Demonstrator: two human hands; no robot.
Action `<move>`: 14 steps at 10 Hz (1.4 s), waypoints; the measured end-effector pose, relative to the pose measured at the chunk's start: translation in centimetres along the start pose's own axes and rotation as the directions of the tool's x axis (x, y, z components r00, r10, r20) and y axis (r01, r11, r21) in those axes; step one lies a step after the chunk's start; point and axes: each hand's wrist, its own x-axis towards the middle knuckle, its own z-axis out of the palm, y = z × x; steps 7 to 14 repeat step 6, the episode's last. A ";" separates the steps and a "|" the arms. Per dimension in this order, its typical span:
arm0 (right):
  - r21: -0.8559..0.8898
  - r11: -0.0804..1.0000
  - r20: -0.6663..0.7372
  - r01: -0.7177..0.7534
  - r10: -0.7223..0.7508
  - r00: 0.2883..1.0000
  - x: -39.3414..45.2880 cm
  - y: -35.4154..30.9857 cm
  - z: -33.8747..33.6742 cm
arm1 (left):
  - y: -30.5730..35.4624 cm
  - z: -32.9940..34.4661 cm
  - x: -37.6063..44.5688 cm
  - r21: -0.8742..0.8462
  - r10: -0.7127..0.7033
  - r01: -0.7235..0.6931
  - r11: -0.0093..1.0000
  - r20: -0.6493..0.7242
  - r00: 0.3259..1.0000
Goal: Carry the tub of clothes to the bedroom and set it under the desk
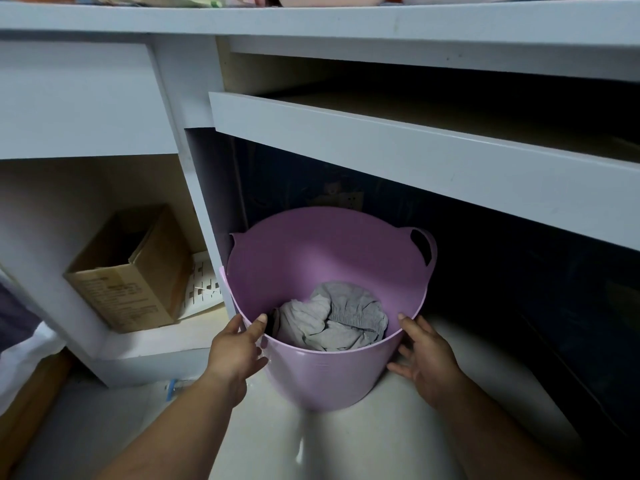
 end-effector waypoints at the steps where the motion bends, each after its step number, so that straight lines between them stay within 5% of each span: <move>1: -0.019 1.000 -0.025 0.013 -0.013 1.000 -0.3 -0.3 0.1 | 0.1 -0.3 -0.1 0.024 0.013 -0.014 1.000 0.019 1.000; 14: -0.052 0.997 -0.122 -0.054 0.048 0.991 -2.4 -0.1 -0.9 | -0.5 -3.3 -1.7 0.096 0.003 -0.003 0.995 -0.004 1.000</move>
